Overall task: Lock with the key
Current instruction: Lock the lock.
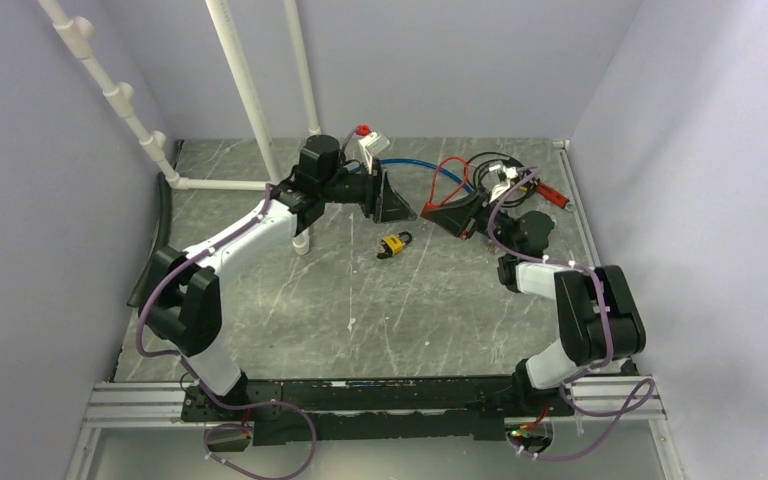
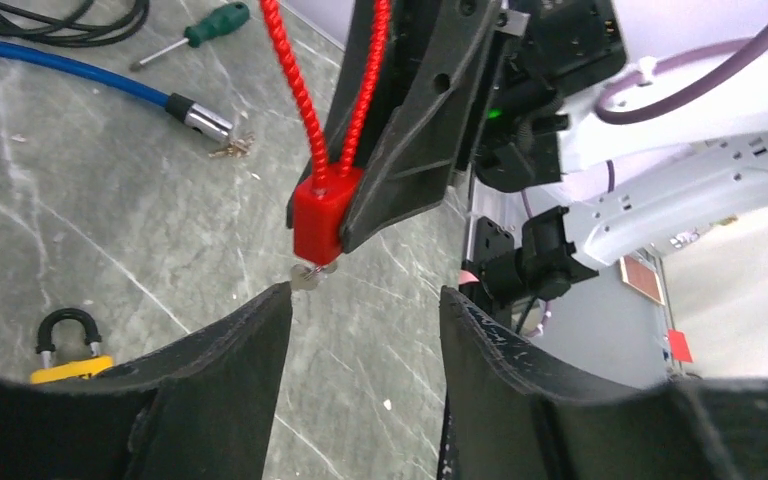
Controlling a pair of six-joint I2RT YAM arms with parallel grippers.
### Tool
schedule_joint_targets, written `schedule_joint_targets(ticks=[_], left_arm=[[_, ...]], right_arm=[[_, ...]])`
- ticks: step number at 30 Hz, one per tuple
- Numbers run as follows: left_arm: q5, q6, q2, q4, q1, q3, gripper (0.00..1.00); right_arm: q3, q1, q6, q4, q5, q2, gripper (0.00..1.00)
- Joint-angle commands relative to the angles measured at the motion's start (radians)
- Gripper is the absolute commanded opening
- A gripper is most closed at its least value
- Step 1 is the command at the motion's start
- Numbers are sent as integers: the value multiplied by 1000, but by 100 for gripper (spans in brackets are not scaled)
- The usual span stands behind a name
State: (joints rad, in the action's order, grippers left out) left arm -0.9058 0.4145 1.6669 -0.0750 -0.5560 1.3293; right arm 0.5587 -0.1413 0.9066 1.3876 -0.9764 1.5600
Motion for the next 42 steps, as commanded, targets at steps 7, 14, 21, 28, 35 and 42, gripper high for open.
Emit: schedule_joint_targets(ticks=[7, 14, 21, 28, 35, 42], left_arm=[[127, -69, -1, 6, -38, 66, 56], [125, -71, 19, -20, -51, 81, 55], [152, -88, 45, -15, -73, 84, 50], [158, -85, 61, -22, -77, 99, 42], [157, -68, 71, -38, -79, 99, 30], [78, 2, 74, -92, -74, 80, 6]], right_arm=[[48, -8, 39, -343, 288, -193, 0], [50, -31, 82, -368, 315, -197, 0], [55, -41, 119, -322, 303, -196, 0], [49, -47, 139, -283, 297, -195, 0], [47, -53, 159, -249, 295, -192, 0], [41, -53, 158, -186, 273, -192, 0]])
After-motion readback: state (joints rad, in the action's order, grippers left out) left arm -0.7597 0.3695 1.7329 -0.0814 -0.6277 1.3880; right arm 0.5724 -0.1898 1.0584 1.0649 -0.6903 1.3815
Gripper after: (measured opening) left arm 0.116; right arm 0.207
